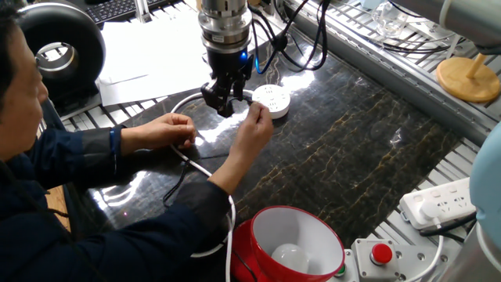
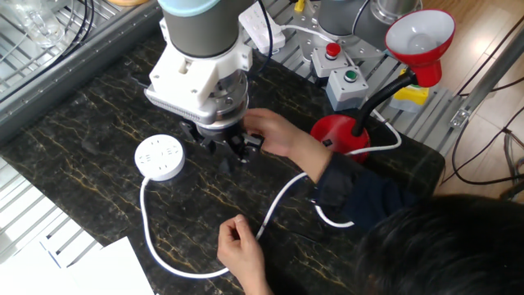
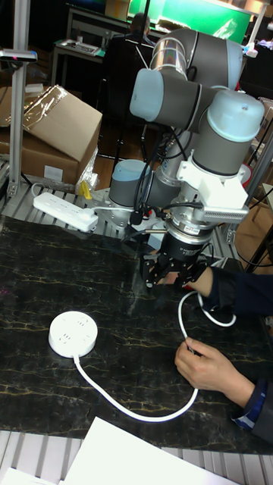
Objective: Plug in the power cord of the desk lamp, turn on the socket, and light up the desk lamp
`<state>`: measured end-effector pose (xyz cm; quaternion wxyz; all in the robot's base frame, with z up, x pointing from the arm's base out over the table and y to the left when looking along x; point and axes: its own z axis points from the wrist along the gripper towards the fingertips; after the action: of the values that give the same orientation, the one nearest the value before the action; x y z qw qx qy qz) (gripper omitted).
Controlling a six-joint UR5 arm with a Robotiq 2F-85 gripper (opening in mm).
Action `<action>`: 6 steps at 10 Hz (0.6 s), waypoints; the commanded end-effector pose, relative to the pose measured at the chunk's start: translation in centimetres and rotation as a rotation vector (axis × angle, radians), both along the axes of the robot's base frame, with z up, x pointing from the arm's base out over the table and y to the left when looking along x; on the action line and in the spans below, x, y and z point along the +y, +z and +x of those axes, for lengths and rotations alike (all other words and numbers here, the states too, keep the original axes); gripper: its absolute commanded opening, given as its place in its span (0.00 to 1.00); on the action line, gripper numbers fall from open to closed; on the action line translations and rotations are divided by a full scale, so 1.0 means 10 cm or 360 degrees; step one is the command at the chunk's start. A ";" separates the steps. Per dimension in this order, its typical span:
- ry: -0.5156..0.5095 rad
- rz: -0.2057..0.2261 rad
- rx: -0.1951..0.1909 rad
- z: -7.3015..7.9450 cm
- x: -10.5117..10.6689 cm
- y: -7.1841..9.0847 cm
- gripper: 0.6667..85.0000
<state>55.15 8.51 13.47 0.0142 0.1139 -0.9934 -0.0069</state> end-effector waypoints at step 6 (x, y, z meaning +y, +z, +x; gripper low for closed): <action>-0.0072 -0.0002 -0.0034 0.12 -0.01 -0.11 0.50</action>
<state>56.02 8.41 12.55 0.0075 0.0970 -0.9953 -0.0031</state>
